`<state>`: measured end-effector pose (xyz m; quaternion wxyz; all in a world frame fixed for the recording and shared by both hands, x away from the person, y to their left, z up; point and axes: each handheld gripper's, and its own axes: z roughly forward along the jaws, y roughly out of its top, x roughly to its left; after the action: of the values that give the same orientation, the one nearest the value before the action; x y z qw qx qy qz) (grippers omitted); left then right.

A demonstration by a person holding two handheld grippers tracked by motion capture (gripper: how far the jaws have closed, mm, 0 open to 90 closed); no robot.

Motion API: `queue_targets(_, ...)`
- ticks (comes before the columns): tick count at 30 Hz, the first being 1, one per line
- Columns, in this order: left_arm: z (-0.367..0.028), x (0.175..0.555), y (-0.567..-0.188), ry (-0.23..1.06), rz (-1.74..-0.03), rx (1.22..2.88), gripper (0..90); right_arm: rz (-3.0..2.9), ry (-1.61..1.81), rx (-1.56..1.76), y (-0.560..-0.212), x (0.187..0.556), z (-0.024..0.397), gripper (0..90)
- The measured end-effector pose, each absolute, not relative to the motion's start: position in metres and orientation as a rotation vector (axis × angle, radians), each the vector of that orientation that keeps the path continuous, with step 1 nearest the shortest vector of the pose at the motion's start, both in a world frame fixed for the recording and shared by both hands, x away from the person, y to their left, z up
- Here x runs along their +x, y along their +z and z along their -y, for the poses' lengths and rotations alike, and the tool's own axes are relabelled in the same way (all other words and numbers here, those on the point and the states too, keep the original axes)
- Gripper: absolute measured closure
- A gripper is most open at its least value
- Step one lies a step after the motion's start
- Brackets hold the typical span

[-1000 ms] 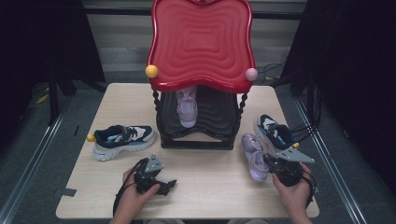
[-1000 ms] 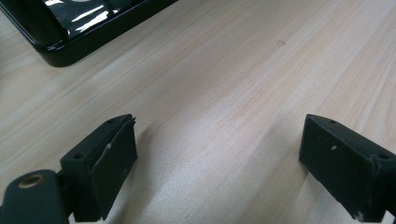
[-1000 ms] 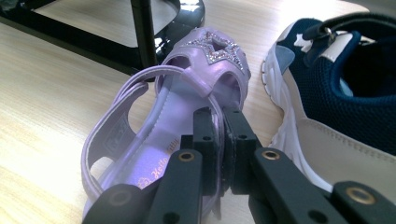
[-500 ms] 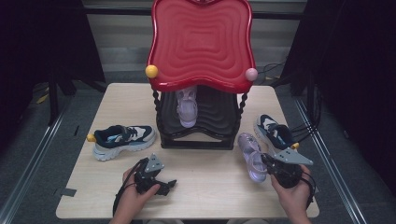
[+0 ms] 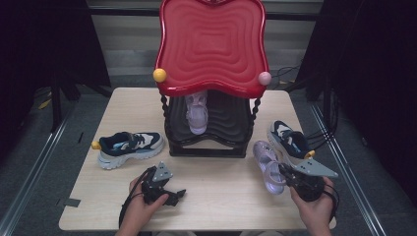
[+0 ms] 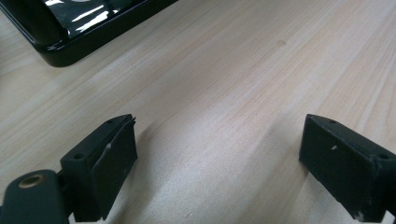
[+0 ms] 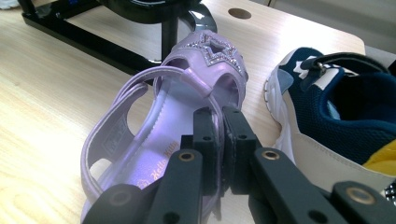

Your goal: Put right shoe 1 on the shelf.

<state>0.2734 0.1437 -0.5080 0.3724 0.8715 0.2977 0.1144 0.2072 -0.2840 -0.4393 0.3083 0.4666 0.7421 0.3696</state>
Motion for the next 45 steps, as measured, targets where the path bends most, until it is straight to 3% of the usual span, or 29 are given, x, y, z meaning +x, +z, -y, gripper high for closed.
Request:
queue_targets(23, -0.144, 0.273, -0.508, 0.293, -0.763, 2.234, 10.6, -1.983, 1.008, 1.162, -0.427, 0.182, 0.278, 85.1)
queue_targets(45, -0.144, 0.273, -0.508, 0.294, -0.763, 2.234, 10.5, -2.007, 1.093, 1.045, -0.399, 0.198, 0.233, 85.2)
